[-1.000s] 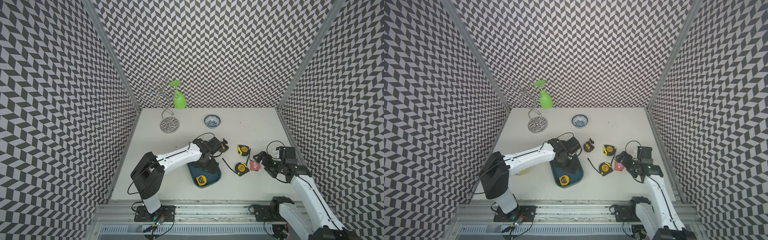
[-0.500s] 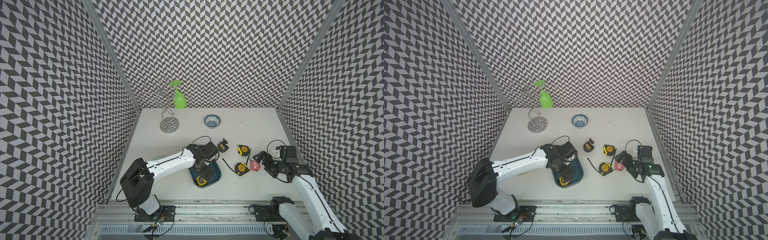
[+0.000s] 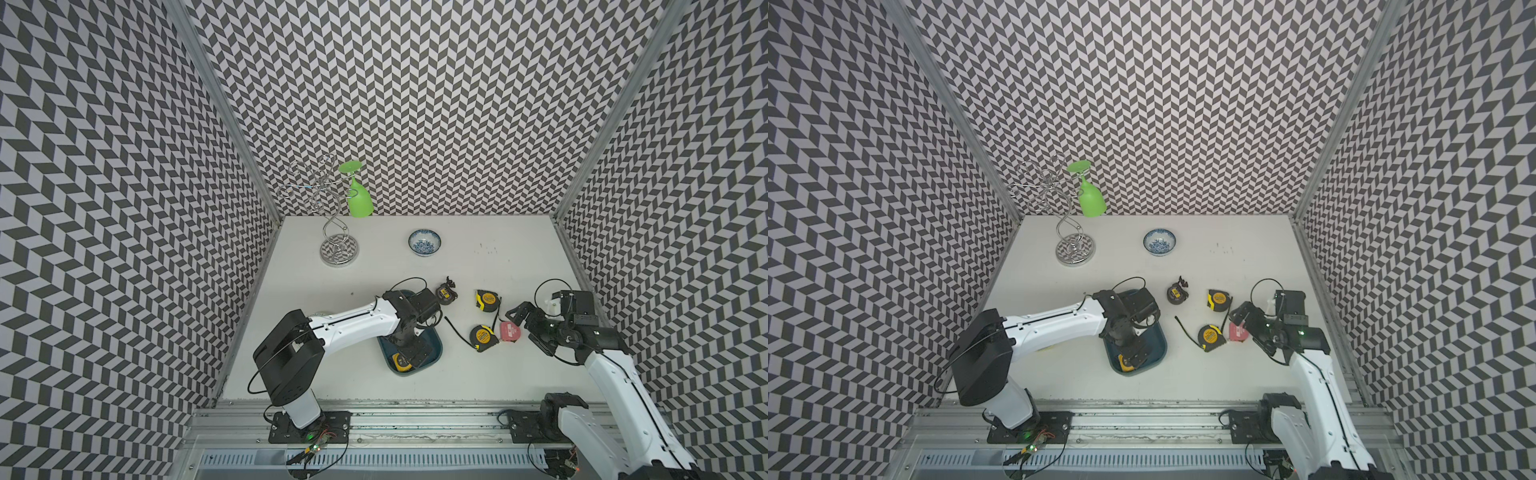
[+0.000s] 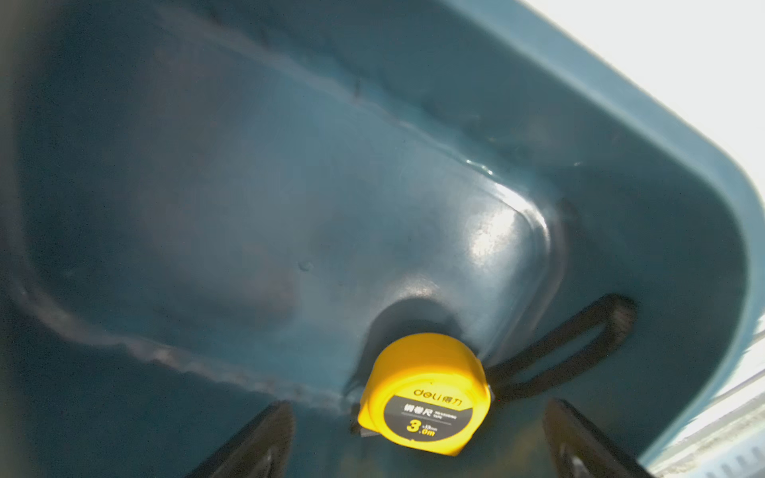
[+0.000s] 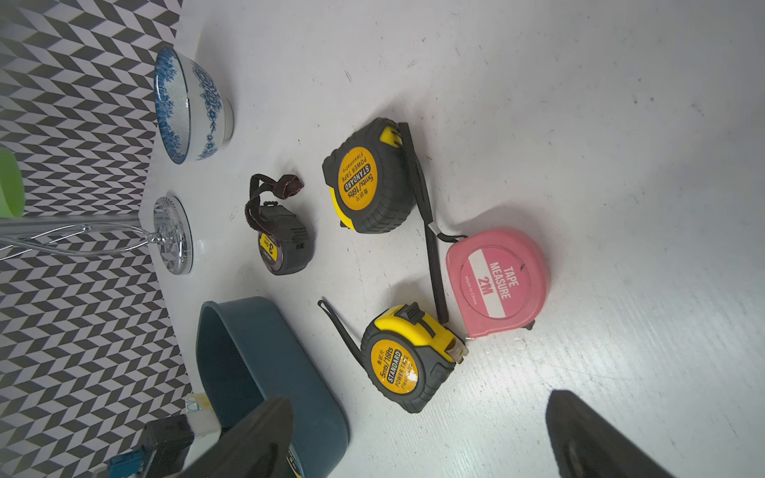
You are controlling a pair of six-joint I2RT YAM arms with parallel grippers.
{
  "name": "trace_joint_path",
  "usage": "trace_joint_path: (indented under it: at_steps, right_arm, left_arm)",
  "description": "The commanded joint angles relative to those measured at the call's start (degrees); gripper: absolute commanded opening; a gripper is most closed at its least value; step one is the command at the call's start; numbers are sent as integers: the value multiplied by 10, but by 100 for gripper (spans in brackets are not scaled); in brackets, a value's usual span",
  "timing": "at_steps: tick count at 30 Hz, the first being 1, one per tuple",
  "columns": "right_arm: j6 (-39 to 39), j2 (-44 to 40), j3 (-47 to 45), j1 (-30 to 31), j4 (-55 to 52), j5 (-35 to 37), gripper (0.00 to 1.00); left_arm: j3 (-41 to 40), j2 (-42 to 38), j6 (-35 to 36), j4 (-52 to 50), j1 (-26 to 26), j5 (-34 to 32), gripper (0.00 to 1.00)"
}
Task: Take the tape measure out of the storage box
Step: Pick up the tape measure from the storage box.
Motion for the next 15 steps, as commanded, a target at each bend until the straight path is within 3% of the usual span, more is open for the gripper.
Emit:
trace_joint_path:
  at_steps: [1, 15]
  right_arm:
    - [-7, -6, 10, 7, 8, -1, 100]
    - [-2, -6, 2, 15, 22, 0, 100]
  left_arm:
    - [1, 19, -6, -17, -6, 11, 98]
    - [-17, 55, -27, -18, -10, 9, 93]
